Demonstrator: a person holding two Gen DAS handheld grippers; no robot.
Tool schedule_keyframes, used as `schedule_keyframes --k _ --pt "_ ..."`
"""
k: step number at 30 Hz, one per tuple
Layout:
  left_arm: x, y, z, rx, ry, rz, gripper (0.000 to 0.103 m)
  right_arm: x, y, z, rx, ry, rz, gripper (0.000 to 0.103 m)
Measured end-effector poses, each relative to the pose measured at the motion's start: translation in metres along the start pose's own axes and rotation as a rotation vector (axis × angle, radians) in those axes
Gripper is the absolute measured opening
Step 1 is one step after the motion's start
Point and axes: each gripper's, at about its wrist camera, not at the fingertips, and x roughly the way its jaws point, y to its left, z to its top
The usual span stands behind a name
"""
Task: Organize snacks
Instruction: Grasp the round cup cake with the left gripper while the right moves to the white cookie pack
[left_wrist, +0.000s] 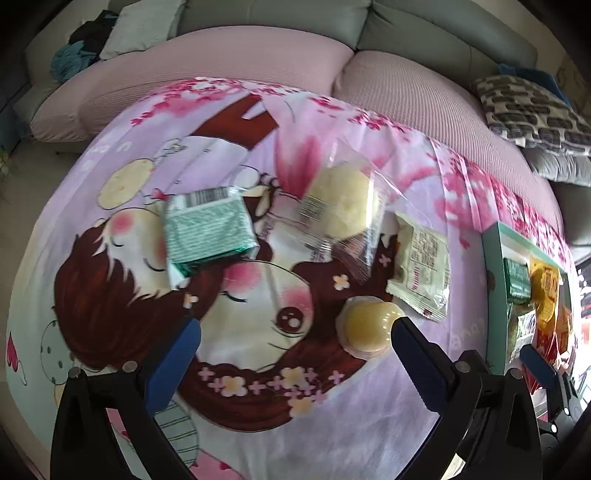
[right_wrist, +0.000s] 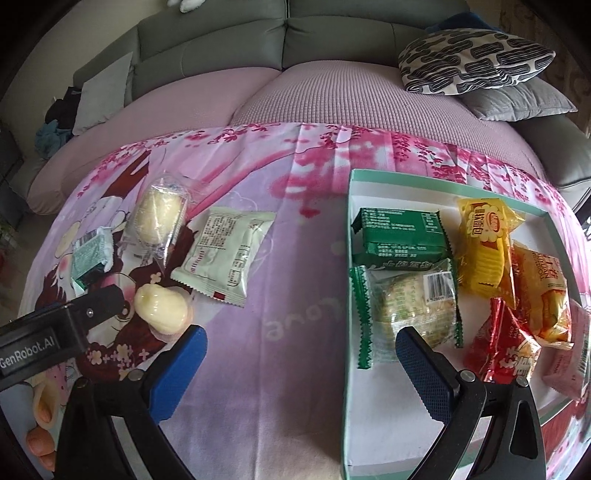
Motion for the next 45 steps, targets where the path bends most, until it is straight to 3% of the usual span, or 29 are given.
schedule_keyframes --k 17,33,34,37,38,45 --pt "0.026 -0.029 -0.001 0.036 0.055 -0.04 0.102 0.002 -0.015 0.001 0.003 0.002 -0.034 0.103" --pt "0.029 0.015 0.002 -0.067 0.054 0.029 0.102 0.0 -0.013 0.001 0.005 -0.004 -0.023 0.103" --pt "0.028 0.017 0.001 -0.068 0.053 0.028 0.101 0.0 -0.013 0.001 0.005 -0.005 -0.022 0.103" --pt "0.028 0.013 0.0 -0.046 0.059 -0.003 0.081 0.0 -0.013 0.001 0.009 -0.009 -0.015 0.103" --pt "0.029 0.008 -0.001 -0.028 0.061 0.004 0.079 0.0 -0.012 0.001 0.009 -0.009 -0.014 0.103" --pt "0.035 -0.014 -0.004 0.063 0.059 0.025 0.075 -0.002 -0.015 0.001 0.026 -0.017 -0.018 0.103"
